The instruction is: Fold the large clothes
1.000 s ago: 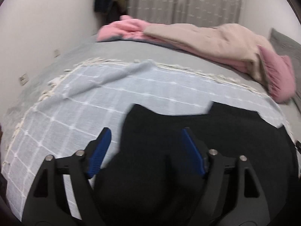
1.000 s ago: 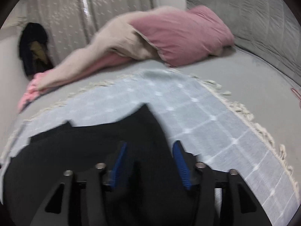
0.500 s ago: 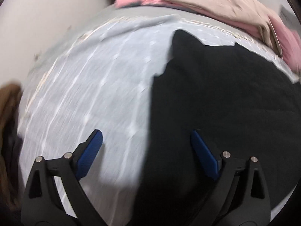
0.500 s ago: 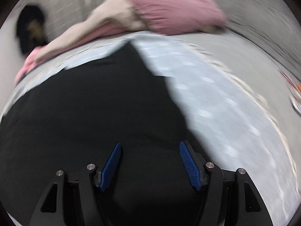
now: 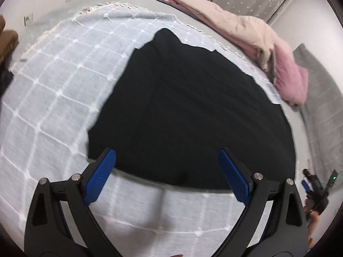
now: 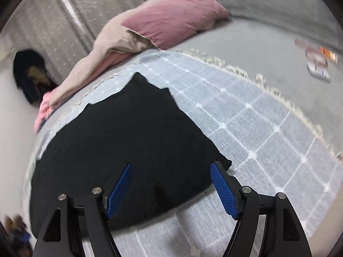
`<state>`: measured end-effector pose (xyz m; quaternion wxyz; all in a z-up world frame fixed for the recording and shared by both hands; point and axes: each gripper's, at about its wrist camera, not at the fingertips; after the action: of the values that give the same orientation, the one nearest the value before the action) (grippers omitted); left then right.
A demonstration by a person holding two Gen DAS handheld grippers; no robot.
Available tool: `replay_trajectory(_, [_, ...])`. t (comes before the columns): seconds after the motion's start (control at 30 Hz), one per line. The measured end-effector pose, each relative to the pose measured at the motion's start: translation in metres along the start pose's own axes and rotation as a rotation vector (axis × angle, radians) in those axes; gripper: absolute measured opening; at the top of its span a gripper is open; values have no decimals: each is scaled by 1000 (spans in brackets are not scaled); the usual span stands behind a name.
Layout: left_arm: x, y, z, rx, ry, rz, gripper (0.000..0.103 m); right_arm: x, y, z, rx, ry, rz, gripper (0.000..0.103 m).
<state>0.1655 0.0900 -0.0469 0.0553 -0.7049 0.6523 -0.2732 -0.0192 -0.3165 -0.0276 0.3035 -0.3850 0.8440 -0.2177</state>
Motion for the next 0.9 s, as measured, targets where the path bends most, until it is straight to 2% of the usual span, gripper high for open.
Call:
replay_trajectory(0.07, [1,6,3,-21,25,-25,96,-11,5,-7,16,-6,-29,78])
replay_trajectory(0.2, [3,17,19,-62,58,-76,96,-22,12,-4,-2,-49,-7,79])
replay_trajectory(0.27, [4,18,26,-65,57,-90,96,-32,16,0,-26,-91,4,79])
replay_trajectory(0.37, [2,26,38,-69,34,-145,96,-49,23,7,-47,-109,-2,79])
replay_trajectory(0.47, [-4,34,52,-133,53,-230,96,-64,30,16,-73,-117,-22,79])
replay_trajectory(0.53, [0,36,48,-125,58,-229,96,-76,35,23,-95,-121,-43,79])
replay_trajectory(0.63, [8,39,46,-100,102,-218,96,-90,42,28,-119,-122,-77,79])
replay_trajectory(0.73, [8,39,55,-98,97,-257,96,-108,48,31,-124,-131,-127,79])
replay_trajectory(0.9, [7,32,60,-16,104,-350,96,-131,54,37,-131,-126,-190,79])
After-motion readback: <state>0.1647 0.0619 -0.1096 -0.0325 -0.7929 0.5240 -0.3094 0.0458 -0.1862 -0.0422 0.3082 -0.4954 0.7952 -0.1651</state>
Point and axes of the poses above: each gripper's, at about its wrist camera, not at the fingertips, and z roughly the way its jaws point, x to its right, y to its underside, and after that the axes turned 6 degrees about -y, right-handed
